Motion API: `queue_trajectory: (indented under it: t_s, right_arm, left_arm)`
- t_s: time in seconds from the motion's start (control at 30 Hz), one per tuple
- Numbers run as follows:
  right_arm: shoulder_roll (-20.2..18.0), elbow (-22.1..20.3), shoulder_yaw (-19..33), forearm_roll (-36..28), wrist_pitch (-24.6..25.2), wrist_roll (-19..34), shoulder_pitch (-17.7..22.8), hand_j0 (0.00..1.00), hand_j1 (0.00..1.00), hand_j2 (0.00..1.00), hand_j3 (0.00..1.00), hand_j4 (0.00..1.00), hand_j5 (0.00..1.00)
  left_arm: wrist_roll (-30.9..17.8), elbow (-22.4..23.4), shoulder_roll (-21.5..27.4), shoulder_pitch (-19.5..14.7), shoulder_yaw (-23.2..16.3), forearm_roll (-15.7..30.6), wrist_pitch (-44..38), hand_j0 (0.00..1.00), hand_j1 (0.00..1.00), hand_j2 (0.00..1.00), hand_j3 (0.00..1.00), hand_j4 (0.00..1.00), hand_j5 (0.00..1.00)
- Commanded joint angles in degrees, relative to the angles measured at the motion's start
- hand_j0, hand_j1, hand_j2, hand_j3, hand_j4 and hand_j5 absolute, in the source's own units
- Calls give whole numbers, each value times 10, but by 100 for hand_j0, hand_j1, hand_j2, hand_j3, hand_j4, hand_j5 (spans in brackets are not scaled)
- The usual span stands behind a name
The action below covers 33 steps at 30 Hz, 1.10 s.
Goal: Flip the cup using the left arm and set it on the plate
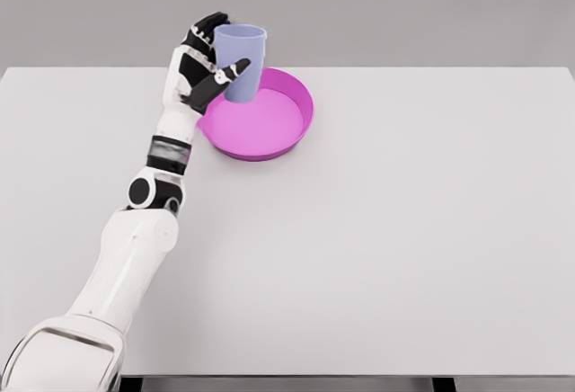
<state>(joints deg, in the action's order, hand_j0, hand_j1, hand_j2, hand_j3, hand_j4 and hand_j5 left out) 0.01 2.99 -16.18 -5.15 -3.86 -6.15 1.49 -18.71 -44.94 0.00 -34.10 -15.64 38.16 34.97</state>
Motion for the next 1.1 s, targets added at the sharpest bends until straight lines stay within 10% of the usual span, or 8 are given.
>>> queue_trajectory:
  t_s: [0.0, 0.4, 0.63, 1.07]
  right_arm:
    - [0, 1, 0, 0, 0, 0, 0, 100, 100, 100, 100, 100, 100]
    - [0, 1, 0, 0, 0, 0, 0, 100, 100, 100, 100, 100, 100]
    - [0, 1, 0, 0, 0, 1, 0, 100, 100, 100, 100, 100, 100]
    - [0, 0, 0, 0, 0, 0, 0, 100, 100, 100, 100, 100, 100]
  left_arm:
    - [0, 18, 0, 0, 16, 2, 0, 69, 69, 69, 69, 69, 69]
    - [-5, 9, 0, 5, 6, -6, 0, 68, 68, 68, 68, 68, 68]
    - [4, 7, 0, -12, -70, -46, 0, 69, 69, 69, 69, 69, 69]
    - [158, -22, 0, -13, -85, -85, 0, 68, 68, 68, 68, 68, 68]
